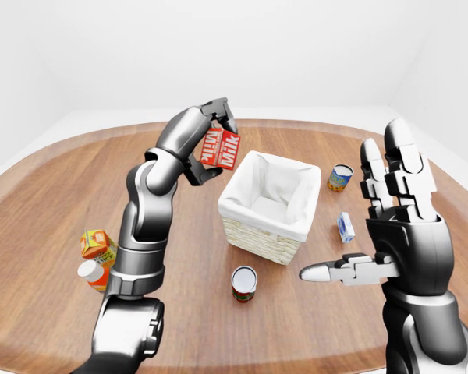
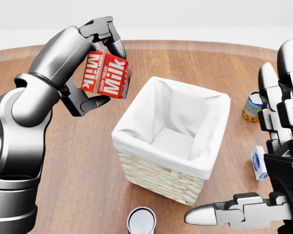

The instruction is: Pick the milk and place it in the basket.

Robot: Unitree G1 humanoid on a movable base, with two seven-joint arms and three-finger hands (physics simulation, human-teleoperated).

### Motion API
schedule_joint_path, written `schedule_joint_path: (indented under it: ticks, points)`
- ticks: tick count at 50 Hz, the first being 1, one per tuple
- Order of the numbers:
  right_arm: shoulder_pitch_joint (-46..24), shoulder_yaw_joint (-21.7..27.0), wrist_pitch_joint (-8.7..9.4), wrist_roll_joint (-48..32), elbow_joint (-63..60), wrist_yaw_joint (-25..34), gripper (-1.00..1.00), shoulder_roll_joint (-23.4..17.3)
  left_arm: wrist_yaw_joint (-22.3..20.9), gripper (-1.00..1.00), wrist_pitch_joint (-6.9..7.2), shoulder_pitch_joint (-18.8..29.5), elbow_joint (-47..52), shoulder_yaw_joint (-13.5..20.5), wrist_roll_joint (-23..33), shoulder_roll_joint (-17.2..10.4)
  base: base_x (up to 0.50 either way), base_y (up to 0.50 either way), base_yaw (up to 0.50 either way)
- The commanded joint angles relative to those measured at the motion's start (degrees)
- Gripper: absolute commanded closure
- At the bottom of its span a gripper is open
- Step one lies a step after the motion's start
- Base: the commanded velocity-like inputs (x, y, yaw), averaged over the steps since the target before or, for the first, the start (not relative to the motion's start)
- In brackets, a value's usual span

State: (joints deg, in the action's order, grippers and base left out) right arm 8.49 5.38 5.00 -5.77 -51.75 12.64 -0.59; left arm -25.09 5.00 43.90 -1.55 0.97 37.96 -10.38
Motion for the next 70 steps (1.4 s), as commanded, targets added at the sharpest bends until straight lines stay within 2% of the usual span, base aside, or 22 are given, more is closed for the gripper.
schedule_joint_path:
  ticks: [1,15,47,70]
  points:
    - [0.0,0.0,0.0,0.0,-0.3,0.0,-1.0,0.0,1.5,1.0,0.0,1.3,0.3,-0.3,0.6,1.4,0.0,0.0,0.0]
    - [0.1,0.1,0.0,0.1,-0.4,0.1,-1.0,0.0,2.0,1.0,0.0,2.7,-2.5,-1.8,1.8,3.8,0.0,0.0,0.0]
    - [0.4,-0.1,0.0,0.1,-0.1,0.1,-1.0,0.1,2.5,1.0,0.0,3.2,-4.1,-3.4,2.1,7.2,0.0,0.0,0.0]
    - [0.2,0.2,0.0,0.2,0.4,0.2,-1.0,0.1,3.9,1.0,0.0,5.3,-8.0,-4.6,2.5,9.6,0.0,0.0,0.0]
